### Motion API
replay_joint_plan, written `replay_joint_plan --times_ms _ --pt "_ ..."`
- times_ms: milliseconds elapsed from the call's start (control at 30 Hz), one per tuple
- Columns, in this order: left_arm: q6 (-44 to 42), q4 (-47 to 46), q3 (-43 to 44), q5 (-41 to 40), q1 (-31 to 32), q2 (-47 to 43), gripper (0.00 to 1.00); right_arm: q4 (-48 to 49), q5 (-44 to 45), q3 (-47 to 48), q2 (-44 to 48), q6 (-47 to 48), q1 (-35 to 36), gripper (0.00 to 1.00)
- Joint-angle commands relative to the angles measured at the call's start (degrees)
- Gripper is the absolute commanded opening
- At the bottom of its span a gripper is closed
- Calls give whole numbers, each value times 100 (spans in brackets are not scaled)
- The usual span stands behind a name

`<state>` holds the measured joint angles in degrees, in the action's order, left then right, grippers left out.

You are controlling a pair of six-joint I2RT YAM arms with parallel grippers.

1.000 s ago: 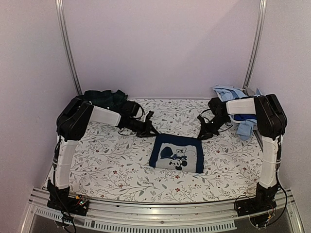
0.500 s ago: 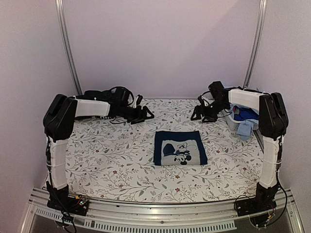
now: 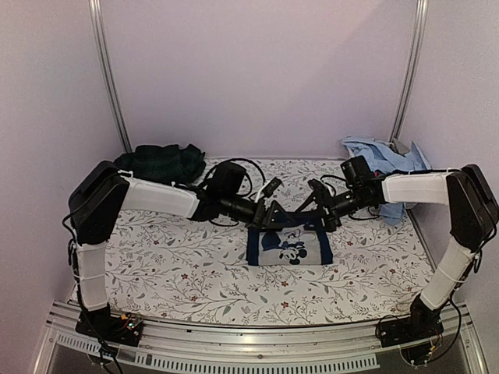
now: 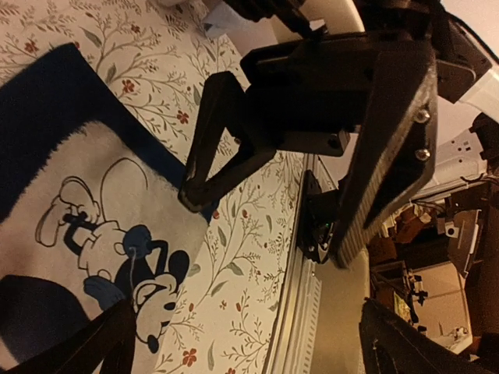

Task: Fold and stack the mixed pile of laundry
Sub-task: Smooth out the square-folded T-shirt at the center of the board.

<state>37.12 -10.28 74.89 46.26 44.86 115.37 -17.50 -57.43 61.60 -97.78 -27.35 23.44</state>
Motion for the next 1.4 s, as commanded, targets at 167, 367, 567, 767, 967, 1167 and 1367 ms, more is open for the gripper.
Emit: replay_joint_plan --times_ms 167,367,567,767,967,1167,1367 --pt "1325 -1534 -305 461 -104 1378 100 1519 -531 -1040 -1150 -782 193 83" --pt "1216 -1389 -1410 87 -548 826 100 1030 -182 -1703 -1577 -173 -112 82" --pt "317 -388 -1033 26 -678 115 100 789 -533 -1096 -503 -71 -151 83" --pt "286 -179 219 29 -649 634 100 1409 -773 -36 -717 -678 -173 83" --pt "733 -369 1202 -37 -802 1924 100 2222 -751 392 -2086 -993 -257 80" --pt "853 -385 1244 -297 -1183 2414 100 2471 -619 594 -2898 -1034 -263 79" --pt "-403 173 671 -1213 -1362 1074 100 2362 -604 689 -2124 -1242 -346 78"
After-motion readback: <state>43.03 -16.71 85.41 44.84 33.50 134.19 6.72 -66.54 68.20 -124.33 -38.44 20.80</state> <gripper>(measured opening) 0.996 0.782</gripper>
